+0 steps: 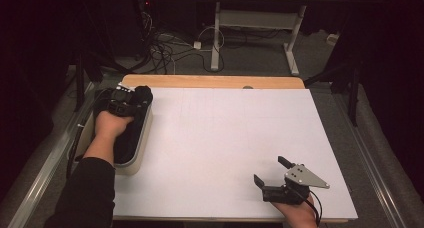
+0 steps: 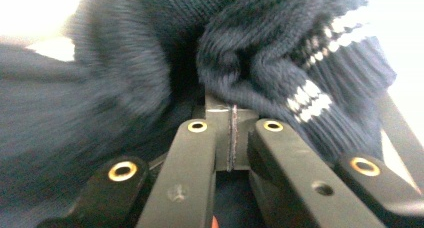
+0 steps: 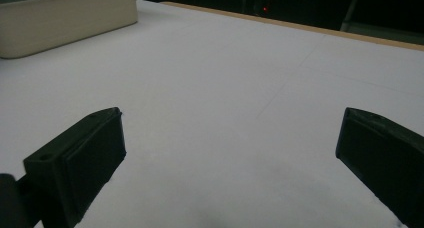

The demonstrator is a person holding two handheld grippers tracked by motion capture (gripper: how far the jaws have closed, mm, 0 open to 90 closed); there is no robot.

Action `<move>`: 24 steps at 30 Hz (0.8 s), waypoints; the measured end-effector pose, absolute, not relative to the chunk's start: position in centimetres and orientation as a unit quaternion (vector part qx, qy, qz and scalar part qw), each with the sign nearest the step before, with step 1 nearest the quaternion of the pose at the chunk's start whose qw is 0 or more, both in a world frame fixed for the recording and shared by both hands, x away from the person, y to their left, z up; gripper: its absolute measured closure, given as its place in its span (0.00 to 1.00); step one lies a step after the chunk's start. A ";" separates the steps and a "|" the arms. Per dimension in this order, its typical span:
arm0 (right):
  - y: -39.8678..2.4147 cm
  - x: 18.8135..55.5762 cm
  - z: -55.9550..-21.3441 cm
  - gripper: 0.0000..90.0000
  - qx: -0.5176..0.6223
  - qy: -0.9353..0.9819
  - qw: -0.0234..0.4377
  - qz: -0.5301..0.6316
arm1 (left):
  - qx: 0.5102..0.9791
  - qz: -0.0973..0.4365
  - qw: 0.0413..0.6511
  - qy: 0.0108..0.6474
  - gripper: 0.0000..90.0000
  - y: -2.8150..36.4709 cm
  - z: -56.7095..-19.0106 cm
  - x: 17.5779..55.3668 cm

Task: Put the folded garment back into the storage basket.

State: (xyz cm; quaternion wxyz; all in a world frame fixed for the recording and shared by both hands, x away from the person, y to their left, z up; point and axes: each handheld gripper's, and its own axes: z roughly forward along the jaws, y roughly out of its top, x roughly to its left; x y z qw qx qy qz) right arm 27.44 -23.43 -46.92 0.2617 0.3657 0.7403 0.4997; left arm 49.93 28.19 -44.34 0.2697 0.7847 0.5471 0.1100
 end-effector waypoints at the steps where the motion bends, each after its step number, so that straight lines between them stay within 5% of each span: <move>1: -23.4 27.4 -46.9 0.00 0.366 0.740 0.262 0.500 | 0.785 0.110 0.270 0.547 0.97 28.2 -44.3 49.9; 9: -23.6 27.5 -46.9 0.00 0.371 0.739 0.264 0.497 | 0.778 0.056 0.256 0.571 0.97 28.1 -46.3 51.2; 24: -23.5 27.4 -47.1 0.00 0.365 0.744 0.267 0.491 | 0.788 0.100 0.235 0.560 0.97 28.9 -43.2 48.1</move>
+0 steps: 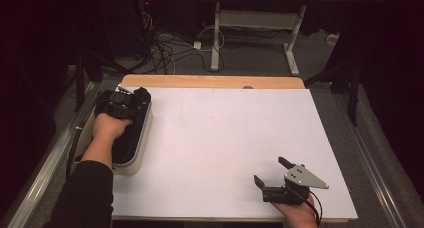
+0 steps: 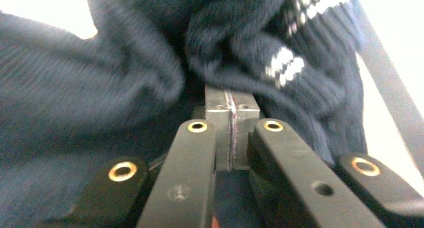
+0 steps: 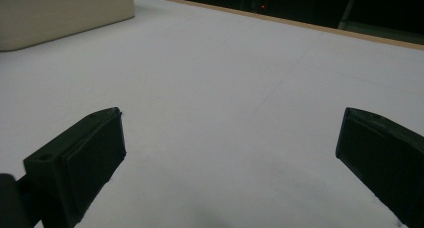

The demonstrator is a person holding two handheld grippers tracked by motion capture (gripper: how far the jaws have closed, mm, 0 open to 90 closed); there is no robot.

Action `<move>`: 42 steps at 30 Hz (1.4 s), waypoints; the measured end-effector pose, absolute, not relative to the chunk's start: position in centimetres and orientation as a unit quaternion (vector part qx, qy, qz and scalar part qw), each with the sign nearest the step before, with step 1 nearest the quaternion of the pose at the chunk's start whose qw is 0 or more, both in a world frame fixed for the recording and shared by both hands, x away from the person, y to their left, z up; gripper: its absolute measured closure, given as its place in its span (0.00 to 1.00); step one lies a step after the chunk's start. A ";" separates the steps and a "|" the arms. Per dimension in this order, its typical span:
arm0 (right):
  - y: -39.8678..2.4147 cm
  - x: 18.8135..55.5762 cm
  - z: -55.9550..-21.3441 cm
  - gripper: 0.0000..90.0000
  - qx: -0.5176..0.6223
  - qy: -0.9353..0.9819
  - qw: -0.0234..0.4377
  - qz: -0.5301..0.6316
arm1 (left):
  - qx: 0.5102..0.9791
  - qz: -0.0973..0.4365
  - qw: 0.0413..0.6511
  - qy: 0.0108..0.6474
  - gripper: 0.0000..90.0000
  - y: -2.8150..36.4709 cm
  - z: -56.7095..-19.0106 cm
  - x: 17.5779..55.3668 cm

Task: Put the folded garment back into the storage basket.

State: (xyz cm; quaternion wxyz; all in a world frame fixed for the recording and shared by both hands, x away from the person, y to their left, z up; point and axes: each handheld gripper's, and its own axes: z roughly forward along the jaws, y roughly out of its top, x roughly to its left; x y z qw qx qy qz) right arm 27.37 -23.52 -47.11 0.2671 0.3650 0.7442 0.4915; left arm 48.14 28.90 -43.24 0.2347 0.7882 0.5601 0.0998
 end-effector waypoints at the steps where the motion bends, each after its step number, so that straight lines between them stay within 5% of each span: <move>1: -23.6 27.4 -47.1 0.00 0.367 0.743 0.266 0.492 | 0.788 0.102 0.233 0.560 0.97 29.1 -43.1 47.8; 26: -23.5 27.2 -47.3 0.00 0.359 0.748 0.264 0.492 | 0.762 0.128 0.217 0.597 0.97 33.2 -42.8 43.1; 42: -23.0 27.1 -47.4 0.00 0.356 0.750 0.262 0.492 | 0.740 0.149 0.223 0.617 0.97 34.9 -42.7 43.8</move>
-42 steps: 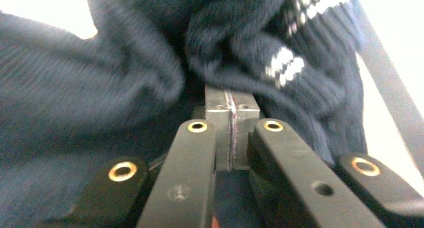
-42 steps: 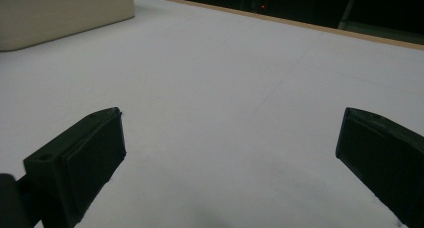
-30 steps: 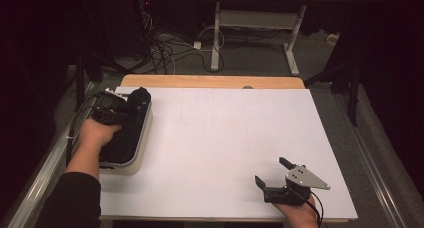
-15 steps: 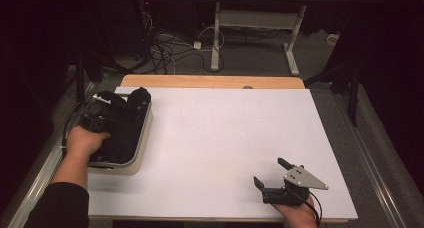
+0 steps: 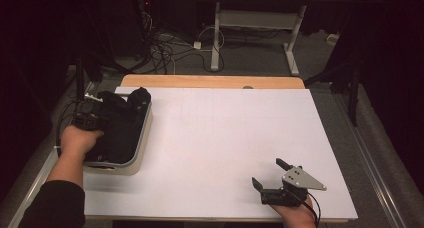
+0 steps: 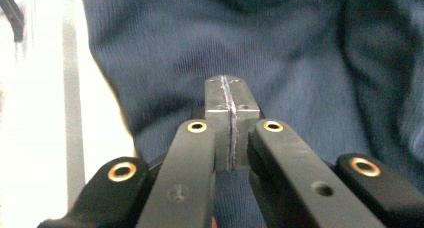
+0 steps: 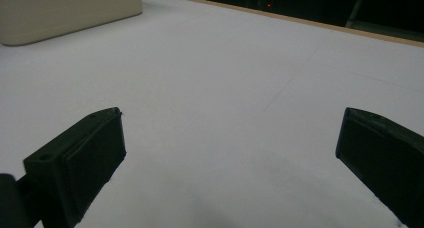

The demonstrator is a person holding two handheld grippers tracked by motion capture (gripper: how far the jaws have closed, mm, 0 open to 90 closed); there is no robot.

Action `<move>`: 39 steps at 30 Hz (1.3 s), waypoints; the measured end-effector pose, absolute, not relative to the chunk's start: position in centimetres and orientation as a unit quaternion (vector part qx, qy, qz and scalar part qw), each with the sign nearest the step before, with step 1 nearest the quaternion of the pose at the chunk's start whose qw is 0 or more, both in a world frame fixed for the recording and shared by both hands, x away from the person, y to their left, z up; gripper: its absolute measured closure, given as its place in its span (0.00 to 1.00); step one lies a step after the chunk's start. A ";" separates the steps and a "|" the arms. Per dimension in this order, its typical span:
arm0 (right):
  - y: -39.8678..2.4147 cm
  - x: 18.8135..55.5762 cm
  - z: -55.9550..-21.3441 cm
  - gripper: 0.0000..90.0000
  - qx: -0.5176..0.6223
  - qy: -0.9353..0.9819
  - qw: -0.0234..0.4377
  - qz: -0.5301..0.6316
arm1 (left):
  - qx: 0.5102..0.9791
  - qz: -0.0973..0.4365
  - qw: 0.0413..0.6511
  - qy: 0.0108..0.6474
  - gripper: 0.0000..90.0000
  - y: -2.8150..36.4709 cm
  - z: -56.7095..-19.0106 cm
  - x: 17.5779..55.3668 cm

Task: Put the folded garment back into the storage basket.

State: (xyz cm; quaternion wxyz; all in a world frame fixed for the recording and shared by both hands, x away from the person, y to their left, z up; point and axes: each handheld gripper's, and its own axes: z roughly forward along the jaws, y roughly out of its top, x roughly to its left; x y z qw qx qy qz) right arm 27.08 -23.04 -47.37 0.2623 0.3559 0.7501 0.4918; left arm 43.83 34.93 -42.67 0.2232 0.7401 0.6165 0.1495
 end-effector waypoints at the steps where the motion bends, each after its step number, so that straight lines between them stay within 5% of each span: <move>1: -23.0 27.1 -47.4 0.00 0.356 0.750 0.262 0.492 | 0.740 0.152 0.225 0.616 0.97 34.9 -42.6 44.2; 13: -21.5 26.8 -47.2 0.00 0.342 0.755 0.251 0.501 | 0.718 0.191 0.196 0.640 0.97 35.0 -44.1 48.0; 23: -20.2 26.5 -47.1 0.00 0.332 0.759 0.241 0.505 | 0.720 0.171 0.158 0.654 0.97 34.5 -46.1 50.2; 39: -21.5 26.7 -47.1 0.00 0.343 0.752 0.247 0.506 | 0.723 0.143 0.203 0.644 0.97 34.4 -44.8 48.0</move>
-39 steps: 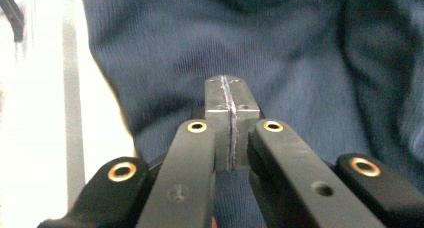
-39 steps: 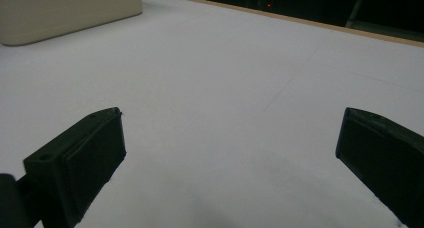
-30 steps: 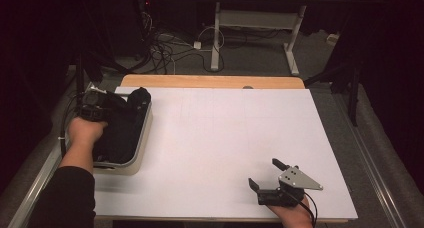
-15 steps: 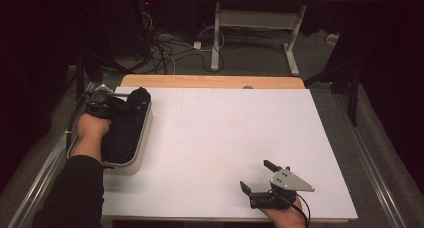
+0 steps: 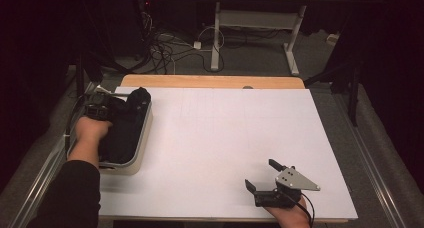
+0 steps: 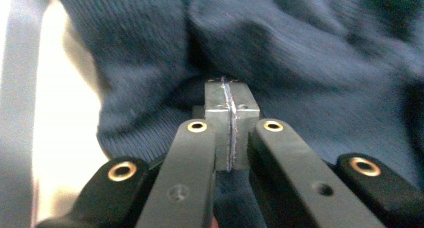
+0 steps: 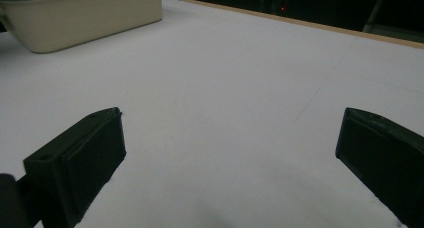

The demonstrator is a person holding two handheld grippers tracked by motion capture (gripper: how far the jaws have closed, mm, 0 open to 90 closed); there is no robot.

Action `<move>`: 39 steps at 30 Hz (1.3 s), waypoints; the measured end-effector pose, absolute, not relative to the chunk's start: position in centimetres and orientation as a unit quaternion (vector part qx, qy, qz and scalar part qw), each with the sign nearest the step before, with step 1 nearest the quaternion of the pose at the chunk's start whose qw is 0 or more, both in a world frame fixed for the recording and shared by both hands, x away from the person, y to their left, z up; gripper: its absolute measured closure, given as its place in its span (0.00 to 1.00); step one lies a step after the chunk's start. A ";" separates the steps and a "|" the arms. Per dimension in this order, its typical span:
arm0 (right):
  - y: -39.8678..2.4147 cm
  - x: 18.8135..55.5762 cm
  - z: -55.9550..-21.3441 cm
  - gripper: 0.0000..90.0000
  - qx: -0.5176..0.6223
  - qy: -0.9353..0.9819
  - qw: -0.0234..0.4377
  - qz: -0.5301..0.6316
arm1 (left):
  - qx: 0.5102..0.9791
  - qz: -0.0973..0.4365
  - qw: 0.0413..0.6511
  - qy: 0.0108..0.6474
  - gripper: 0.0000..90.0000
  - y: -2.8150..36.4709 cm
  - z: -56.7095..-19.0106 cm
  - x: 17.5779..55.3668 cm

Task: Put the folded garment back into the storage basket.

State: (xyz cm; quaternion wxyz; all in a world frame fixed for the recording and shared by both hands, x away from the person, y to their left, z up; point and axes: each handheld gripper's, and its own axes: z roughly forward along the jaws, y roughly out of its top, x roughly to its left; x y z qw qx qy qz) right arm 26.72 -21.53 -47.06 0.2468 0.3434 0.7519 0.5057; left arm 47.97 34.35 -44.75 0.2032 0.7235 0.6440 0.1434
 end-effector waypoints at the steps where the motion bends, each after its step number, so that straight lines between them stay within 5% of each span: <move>1: -21.7 26.7 -47.0 0.00 0.344 0.752 0.247 0.505 | 0.726 0.141 0.207 0.641 0.97 34.3 -44.5 47.6; 29: -25.8 27.2 -47.7 0.00 0.360 0.743 0.256 0.503 | 0.774 0.100 0.213 0.588 0.91 29.8 -41.6 41.4; 34: -25.6 27.0 -47.7 0.00 0.357 0.744 0.260 0.500 | 0.780 0.116 0.242 0.566 0.82 28.8 -39.8 42.7; 39: -25.5 27.1 -47.7 0.00 0.358 0.745 0.262 0.498 | 0.760 0.146 0.276 0.569 0.56 27.8 -37.9 45.5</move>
